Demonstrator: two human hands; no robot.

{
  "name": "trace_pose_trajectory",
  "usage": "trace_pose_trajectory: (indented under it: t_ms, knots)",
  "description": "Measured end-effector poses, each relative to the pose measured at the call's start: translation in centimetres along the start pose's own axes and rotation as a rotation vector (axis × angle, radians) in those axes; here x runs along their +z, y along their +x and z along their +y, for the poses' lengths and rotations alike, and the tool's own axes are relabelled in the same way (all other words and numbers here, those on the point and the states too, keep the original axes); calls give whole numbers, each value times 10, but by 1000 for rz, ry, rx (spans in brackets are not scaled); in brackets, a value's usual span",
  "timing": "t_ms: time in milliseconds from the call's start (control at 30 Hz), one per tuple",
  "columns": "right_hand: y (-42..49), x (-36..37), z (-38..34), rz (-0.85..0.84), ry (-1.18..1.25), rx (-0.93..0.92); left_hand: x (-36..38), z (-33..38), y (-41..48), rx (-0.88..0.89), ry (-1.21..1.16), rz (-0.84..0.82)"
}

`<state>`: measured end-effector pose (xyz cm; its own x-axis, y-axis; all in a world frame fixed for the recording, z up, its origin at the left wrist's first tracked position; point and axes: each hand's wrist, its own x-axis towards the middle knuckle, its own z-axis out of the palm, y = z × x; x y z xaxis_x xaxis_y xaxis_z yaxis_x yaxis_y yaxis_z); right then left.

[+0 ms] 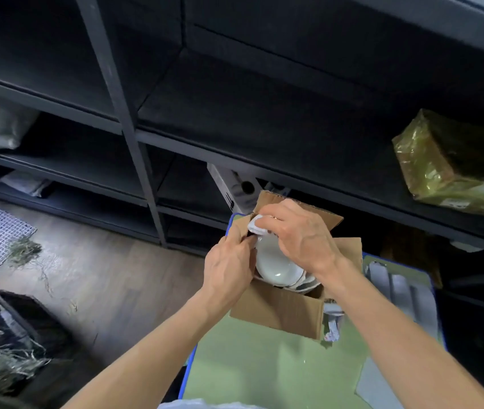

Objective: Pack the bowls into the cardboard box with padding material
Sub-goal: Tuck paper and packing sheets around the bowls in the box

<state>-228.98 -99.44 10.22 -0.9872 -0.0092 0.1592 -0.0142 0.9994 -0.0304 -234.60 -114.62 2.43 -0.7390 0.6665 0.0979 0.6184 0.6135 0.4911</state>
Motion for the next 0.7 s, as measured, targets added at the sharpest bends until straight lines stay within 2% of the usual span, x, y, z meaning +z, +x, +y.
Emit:
trace_pose_trajectory:
  t_ms: [167,467,600,700]
  knots:
    - [-5,13,12,2,118,80,-1,2,1,-59,-16,-44]
    - [8,36,0,-127,254,172,10,-4,2,29,55,78]
    - [8,33,-6,-230,203,186,9,-2,1,46,103,130]
    - [4,25,-10,-95,127,187,8,-1,-1,84,114,140]
